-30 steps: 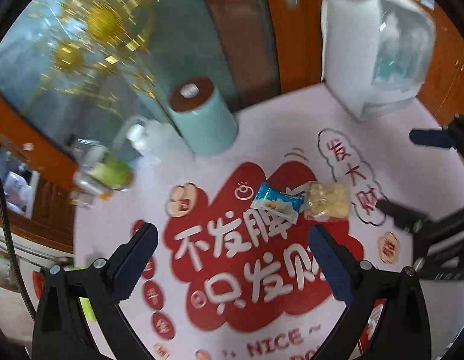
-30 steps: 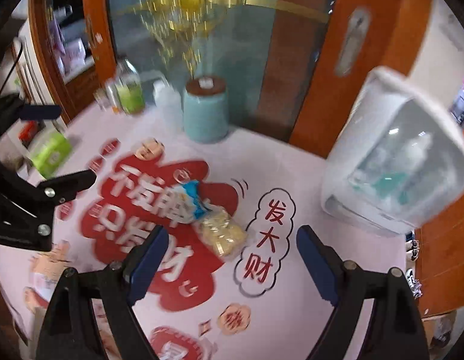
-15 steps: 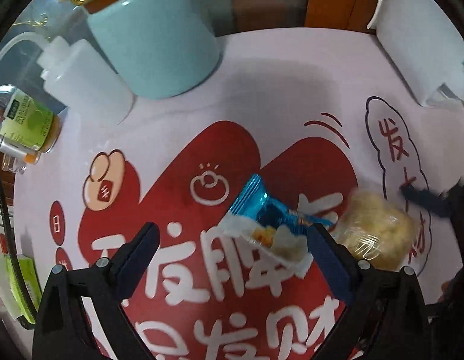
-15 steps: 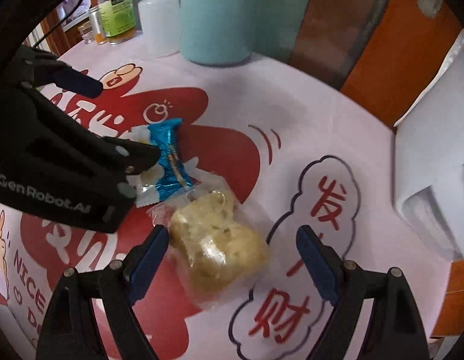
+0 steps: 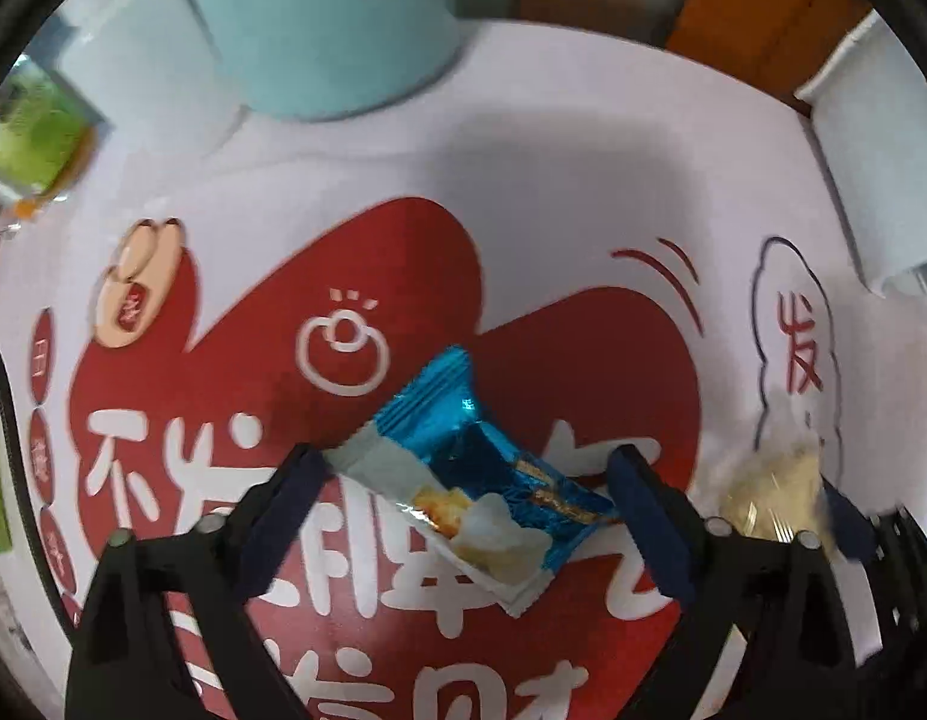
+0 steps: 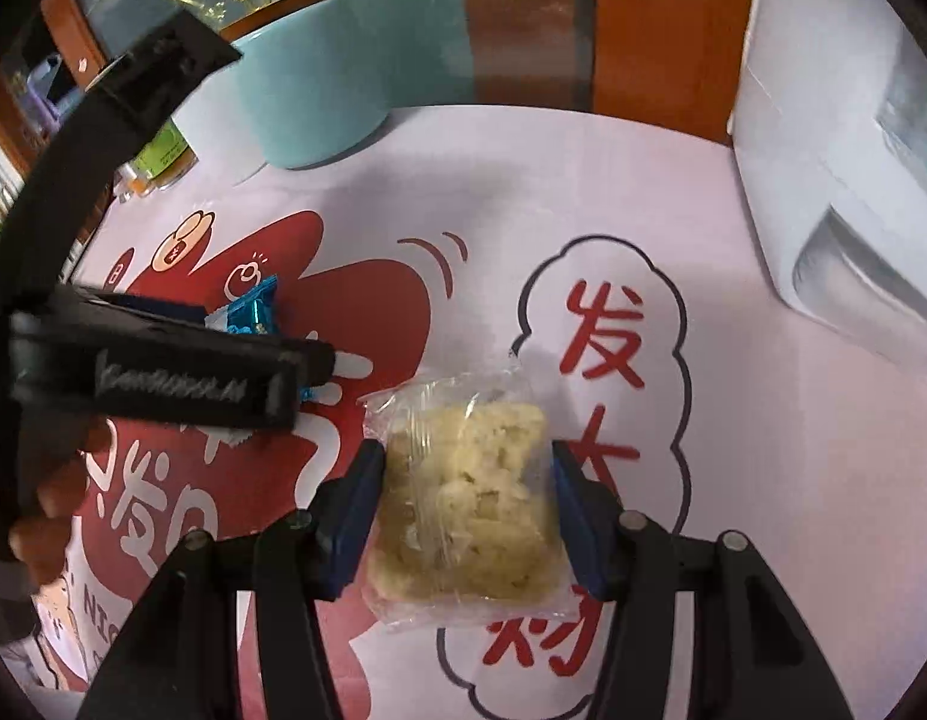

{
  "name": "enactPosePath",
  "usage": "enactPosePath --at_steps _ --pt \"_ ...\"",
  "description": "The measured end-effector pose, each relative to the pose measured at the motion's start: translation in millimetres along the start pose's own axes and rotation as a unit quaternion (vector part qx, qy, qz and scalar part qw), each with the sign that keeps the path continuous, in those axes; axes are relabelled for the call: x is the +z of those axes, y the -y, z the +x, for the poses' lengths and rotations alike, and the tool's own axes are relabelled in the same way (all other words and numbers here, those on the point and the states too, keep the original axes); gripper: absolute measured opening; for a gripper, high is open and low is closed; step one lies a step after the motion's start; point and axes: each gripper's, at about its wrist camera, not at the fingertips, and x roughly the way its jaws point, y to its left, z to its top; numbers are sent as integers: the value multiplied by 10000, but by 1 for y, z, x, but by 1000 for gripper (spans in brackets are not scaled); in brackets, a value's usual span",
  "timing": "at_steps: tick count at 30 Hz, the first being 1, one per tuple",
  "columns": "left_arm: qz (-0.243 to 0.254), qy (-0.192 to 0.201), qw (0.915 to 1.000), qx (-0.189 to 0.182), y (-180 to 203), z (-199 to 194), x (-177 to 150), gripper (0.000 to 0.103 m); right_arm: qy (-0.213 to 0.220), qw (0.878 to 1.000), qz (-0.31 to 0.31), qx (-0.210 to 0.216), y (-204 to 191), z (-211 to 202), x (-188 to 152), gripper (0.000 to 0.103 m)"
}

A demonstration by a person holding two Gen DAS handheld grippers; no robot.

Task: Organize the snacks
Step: 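Grasp the blue-wrapped candy with the left tool while the right tool grasps the clear cracker bag, then carry both snacks over the white tray and open both tools to release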

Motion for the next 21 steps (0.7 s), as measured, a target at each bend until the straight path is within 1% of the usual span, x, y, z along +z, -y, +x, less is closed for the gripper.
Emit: enactPosePath --at_steps 2,4,6,7,8,10,13,16,18,19,21 --pt "-6 168 9999 -8 2 -6 -5 74 -11 10000 39 24 2 -2 -4 55" --pt "92 289 9995 -31 6 -15 -13 36 -64 10000 46 40 0 -5 -10 54" --pt "188 226 9995 -127 7 -20 -22 32 -103 9999 8 15 -2 -8 -15 53" --pt "230 181 9994 -157 6 -22 -26 31 -129 9999 -14 8 -4 -9 -18 52" --pt "274 160 9994 -137 13 -28 -38 30 -153 9999 -30 15 -5 -12 -22 52" --pt "427 122 9990 -3 11 -36 -53 29 -241 9997 -82 -26 -9 -17 -30 50" --pt "637 124 9979 49 10 -57 -75 29 -326 9992 -208 -77 -17 -30 -43 47" --pt "890 249 9957 34 11 -96 -104 29 -266 9994 -241 -10 -26 -56 -55 46" --pt "984 362 9945 -60 8 -128 -124 29 -169 9996 -228 48 -31 -78 -61 46" --pt "1023 448 9937 -117 6 -150 -137 29 -108 9997 -222 77 -33 -89 -63 46" --pt "1100 558 9921 -212 -8 -185 -151 29 50 9996 -255 144 -41 -120 -70 46"
